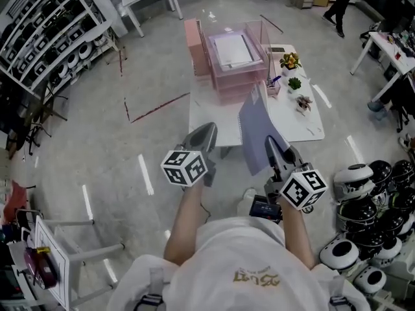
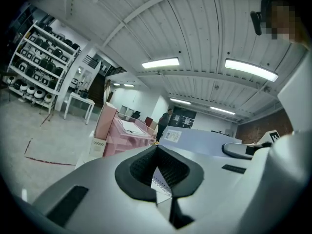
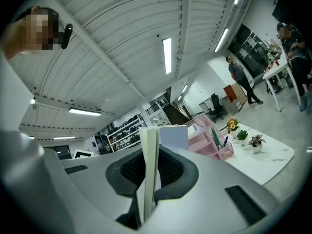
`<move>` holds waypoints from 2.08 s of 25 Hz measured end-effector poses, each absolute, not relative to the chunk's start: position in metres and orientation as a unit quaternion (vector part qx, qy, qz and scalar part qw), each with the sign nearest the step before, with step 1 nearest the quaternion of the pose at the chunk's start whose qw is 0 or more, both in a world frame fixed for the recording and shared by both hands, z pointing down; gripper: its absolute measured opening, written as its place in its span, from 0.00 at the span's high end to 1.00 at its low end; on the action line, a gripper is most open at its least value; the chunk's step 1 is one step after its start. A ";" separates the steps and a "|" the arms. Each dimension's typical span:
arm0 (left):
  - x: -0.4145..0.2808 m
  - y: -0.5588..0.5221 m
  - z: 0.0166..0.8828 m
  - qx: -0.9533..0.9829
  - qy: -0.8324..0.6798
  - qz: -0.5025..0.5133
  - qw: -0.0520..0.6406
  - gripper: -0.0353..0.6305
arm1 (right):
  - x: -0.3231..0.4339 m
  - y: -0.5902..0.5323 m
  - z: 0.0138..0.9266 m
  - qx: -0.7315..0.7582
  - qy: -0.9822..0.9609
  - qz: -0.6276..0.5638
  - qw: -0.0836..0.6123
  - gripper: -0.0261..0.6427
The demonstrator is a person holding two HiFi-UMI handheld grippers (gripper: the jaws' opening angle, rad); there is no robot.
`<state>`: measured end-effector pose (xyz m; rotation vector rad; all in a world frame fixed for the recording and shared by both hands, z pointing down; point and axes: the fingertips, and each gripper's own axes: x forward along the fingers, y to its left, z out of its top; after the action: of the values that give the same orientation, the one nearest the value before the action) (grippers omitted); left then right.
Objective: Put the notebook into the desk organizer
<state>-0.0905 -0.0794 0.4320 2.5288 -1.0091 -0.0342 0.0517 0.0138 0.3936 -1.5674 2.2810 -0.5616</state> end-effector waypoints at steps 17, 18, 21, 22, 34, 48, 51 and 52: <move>-0.028 -0.205 0.414 0.901 -0.383 -0.030 0.199 0.92 | 0.096 -0.108 0.331 -0.490 0.834 -0.166 0.193 0.90; -0.025 -0.210 0.414 0.901 -0.384 -0.031 0.198 0.92 | 0.098 -0.114 0.329 -0.486 0.836 -0.167 0.195 0.90; -0.015 -0.220 0.410 0.902 -0.387 -0.030 0.191 0.92 | 0.104 -0.130 0.324 -0.474 0.841 -0.166 0.201 0.90; -0.013 -0.222 0.408 0.902 -0.388 -0.029 0.188 0.92 | 0.105 -0.134 0.322 -0.470 0.843 -0.164 0.202 0.90; -0.005 -0.237 0.409 0.896 -0.404 -0.024 0.183 0.92 | 0.122 -0.189 0.318 -0.452 0.850 -0.163 0.216 0.90; -0.021 -0.291 0.424 0.885 -0.423 -0.024 0.193 0.92 | 0.107 -0.250 0.329 -0.441 0.854 -0.182 0.210 0.90; -0.021 -0.302 0.424 0.885 -0.423 -0.020 0.194 0.92 | 0.106 -0.263 0.329 -0.440 0.853 -0.186 0.211 0.90; -0.020 -0.306 0.424 0.886 -0.422 -0.019 0.193 0.92 | 0.107 -0.268 0.330 -0.440 0.852 -0.187 0.213 0.90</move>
<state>-0.0202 -0.3057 0.4237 2.4843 -1.1837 -0.0544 0.1068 -0.2676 0.3295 -1.2209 2.3666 -0.5181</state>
